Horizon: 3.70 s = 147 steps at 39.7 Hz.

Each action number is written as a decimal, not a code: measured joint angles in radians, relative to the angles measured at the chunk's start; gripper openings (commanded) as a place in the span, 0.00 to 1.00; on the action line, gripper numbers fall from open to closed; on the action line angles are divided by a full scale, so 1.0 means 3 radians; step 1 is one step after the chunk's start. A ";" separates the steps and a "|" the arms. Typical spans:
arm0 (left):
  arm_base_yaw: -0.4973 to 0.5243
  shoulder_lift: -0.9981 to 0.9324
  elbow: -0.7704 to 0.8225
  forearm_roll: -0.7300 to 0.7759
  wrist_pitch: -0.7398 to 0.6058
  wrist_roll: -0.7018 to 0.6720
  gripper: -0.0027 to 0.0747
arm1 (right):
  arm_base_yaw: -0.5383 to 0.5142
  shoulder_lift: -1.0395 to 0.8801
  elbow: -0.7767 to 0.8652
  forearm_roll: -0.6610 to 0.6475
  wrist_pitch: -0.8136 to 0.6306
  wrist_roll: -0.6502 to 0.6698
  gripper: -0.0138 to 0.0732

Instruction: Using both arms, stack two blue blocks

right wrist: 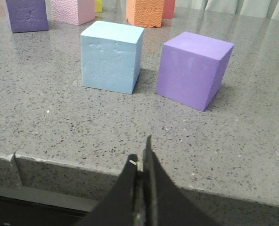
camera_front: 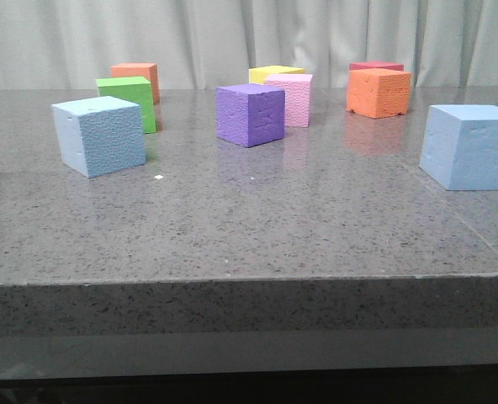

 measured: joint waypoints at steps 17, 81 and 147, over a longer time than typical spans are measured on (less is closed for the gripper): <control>0.0000 0.0000 0.0000 0.0000 0.0000 0.0000 0.01 | 0.0000 0.0000 0.0000 0.0000 0.0000 0.0000 0.08; 0.0000 0.0000 0.0000 0.0000 -0.0704 0.0000 0.01 | 0.0000 0.0000 0.0000 0.0000 -0.0557 0.0007 0.08; 0.0000 0.0023 -0.0378 0.0000 -0.1646 -0.0087 0.01 | 0.0000 -0.0006 -0.0900 0.0006 -0.0846 0.0001 0.08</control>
